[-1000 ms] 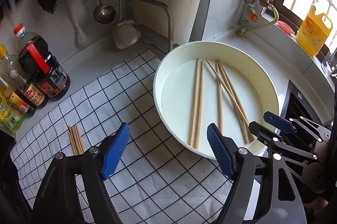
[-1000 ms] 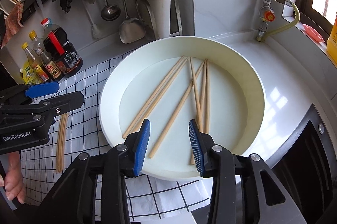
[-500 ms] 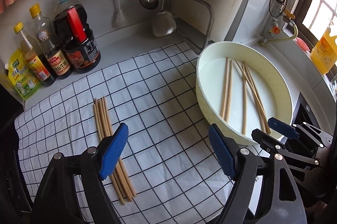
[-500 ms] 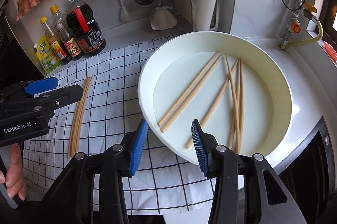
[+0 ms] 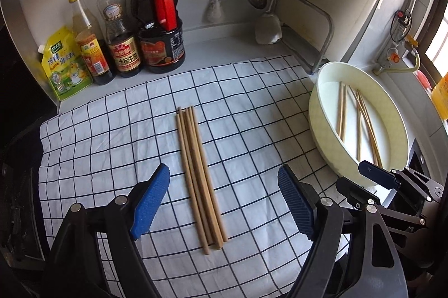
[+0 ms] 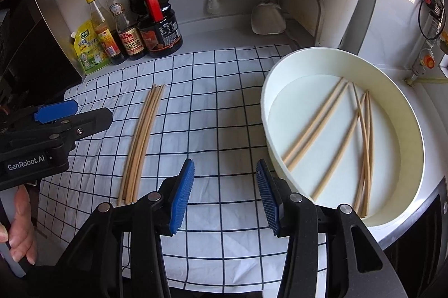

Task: Organize utensils
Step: 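Withdraw the right tool from the basin back toward the chopstick row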

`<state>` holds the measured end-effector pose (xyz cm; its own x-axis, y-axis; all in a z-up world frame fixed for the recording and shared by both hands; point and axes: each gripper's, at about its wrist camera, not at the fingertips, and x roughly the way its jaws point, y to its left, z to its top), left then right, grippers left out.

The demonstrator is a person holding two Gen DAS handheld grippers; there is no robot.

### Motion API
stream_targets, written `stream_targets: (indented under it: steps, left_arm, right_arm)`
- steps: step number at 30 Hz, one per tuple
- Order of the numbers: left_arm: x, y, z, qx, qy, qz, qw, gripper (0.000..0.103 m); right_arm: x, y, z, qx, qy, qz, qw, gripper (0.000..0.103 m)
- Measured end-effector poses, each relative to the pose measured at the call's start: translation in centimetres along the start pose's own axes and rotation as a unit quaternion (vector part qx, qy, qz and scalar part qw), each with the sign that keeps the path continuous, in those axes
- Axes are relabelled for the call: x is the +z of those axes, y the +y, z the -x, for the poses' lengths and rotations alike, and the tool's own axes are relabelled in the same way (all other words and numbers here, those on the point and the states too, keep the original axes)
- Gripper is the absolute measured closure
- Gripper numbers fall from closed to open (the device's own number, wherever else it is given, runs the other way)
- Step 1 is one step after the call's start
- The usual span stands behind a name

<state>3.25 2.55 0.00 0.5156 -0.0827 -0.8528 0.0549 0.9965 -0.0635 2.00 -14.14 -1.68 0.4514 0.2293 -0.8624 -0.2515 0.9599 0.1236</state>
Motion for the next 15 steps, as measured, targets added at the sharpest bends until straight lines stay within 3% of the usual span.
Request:
stream_targets:
  steps: [10,15]
  left_arm:
    - [-1.4,4.5,-0.4,0.008,0.013,0.03,0.9994,0.023]
    - [-2.9,7.0,-2.1,0.016,0.04,0.053,0.9977,0.022]
  right_arm:
    - [0.3,4.2,-1.5,0.006,0.012,0.025,1.0,0.056]
    - [0.5,5.7,-2.8,0.006,0.012,0.027,1.0,0.056]
